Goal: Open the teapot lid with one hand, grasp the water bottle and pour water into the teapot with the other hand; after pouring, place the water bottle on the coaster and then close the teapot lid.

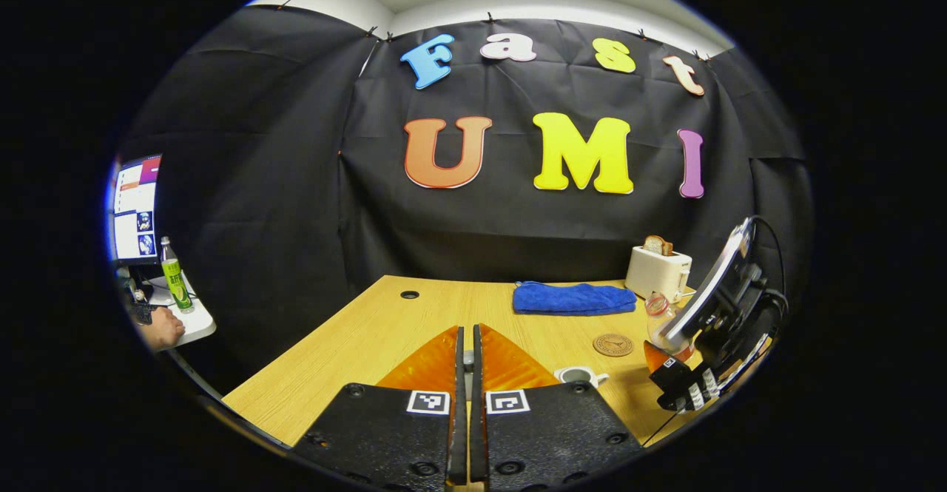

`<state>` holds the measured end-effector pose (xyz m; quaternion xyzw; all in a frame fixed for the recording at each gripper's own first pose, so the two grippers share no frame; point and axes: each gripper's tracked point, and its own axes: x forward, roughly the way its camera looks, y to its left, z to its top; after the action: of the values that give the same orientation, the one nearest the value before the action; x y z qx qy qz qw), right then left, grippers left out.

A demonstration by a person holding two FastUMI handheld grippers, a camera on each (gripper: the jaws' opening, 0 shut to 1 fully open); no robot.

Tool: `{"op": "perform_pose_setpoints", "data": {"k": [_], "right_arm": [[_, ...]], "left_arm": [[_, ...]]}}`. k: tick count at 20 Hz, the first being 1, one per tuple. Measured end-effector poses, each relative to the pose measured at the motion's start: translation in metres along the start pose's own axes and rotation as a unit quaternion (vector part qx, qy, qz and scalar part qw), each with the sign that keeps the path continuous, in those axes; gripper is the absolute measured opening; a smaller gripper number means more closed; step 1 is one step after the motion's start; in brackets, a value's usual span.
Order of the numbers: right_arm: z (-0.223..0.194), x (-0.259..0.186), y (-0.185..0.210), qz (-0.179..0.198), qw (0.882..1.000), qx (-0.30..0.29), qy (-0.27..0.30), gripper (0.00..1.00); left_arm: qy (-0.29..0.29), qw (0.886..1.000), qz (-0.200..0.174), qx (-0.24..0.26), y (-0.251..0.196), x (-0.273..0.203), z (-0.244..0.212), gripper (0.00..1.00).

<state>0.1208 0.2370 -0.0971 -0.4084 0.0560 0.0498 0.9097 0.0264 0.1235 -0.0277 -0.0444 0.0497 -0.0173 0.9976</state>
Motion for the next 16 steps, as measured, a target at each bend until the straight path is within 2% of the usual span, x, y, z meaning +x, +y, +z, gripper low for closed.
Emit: {"op": "perform_pose_setpoints", "data": {"k": [2, 6, 11, 16], "right_arm": [[-0.005, 0.003, 0.008, 0.002, 0.999, -0.034, 0.01, 0.74], [0.004, -0.001, 0.011, -0.037, 0.991, -0.125, -0.009, 0.73], [0.007, 0.001, 0.014, -0.046, 0.981, -0.186, -0.019, 0.74], [0.02, 0.0, 0.009, -0.084, 0.953, -0.289, -0.044, 0.73]], "left_arm": [[0.003, 1.0, 0.004, -0.005, 0.004, 0.0, -0.002, 0.04], [0.007, 1.0, 0.005, -0.012, 0.009, 0.002, -0.004, 0.04], [0.017, 1.0, 0.004, -0.006, 0.009, 0.004, -0.01, 0.04], [0.016, 1.0, 0.001, 0.002, 0.006, 0.003, -0.009, 0.04]]}}
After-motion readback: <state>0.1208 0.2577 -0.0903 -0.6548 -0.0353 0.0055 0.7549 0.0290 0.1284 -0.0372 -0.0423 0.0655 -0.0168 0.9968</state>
